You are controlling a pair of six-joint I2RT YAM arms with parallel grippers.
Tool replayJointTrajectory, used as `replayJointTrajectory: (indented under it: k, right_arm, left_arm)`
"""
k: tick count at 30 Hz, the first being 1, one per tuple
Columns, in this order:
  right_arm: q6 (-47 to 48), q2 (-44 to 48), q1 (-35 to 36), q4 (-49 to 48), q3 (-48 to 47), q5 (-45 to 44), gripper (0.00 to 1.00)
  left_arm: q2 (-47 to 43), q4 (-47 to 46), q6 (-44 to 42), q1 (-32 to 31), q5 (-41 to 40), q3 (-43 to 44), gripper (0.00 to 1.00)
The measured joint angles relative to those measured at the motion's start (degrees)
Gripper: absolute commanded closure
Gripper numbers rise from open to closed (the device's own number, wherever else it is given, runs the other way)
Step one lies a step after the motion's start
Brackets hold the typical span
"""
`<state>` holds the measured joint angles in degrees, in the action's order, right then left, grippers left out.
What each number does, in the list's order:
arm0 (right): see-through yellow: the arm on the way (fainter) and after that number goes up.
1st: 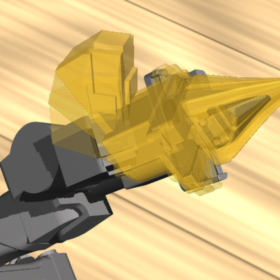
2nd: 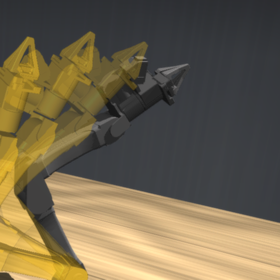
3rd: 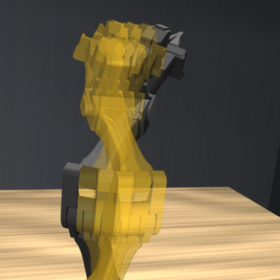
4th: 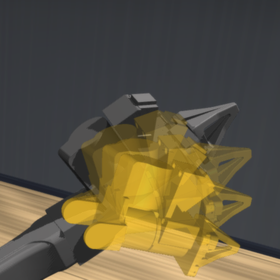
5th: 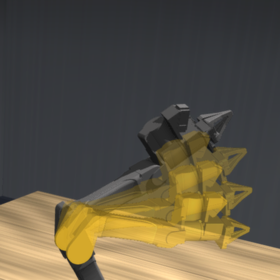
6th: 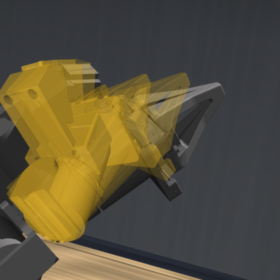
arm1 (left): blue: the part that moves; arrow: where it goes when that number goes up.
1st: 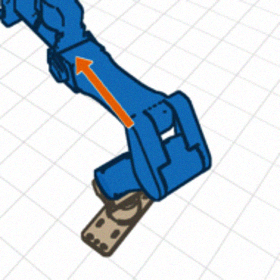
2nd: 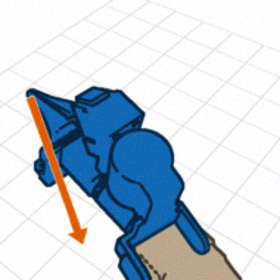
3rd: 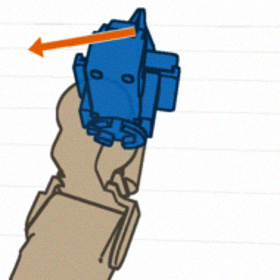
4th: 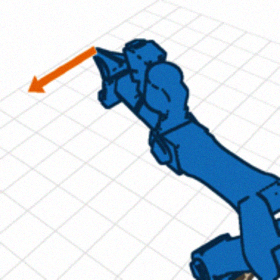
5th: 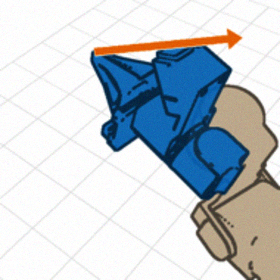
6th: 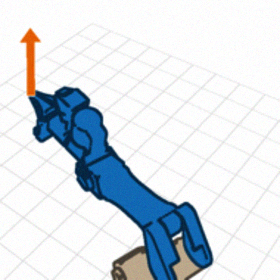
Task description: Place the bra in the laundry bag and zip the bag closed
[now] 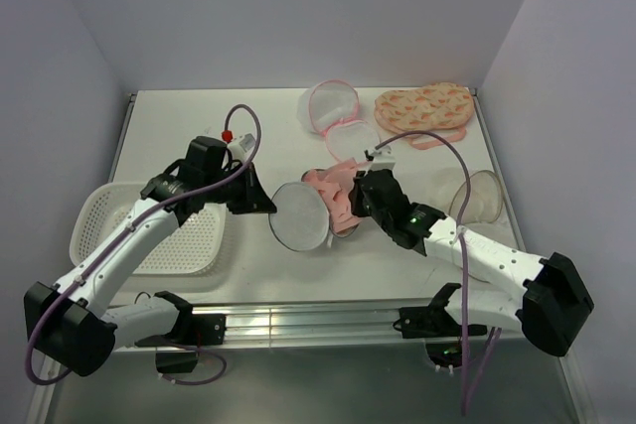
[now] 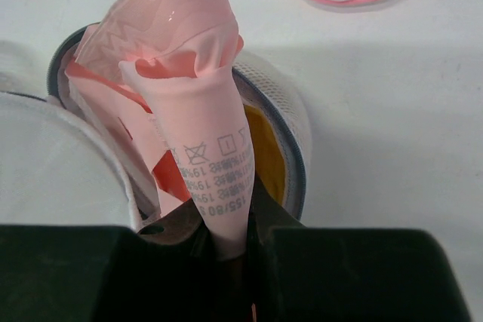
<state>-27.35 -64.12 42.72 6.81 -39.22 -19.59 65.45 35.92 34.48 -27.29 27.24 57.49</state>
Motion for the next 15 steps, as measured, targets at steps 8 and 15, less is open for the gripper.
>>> replayJointTrajectory:
  k: [8,15]
  right_arm:
    - [-0.7,-7.3,1.4,-1.6,-1.4,1.8,0.99]
    - [-2.9,-14.3,1.7,-2.5,-4.8,2.1,1.00]
  left_arm:
    - [0.9,0.0,0.0,0.1,0.5,0.2,1.00]
    - [1.0,0.3,-0.6,0.1,1.0,0.9,1.00]
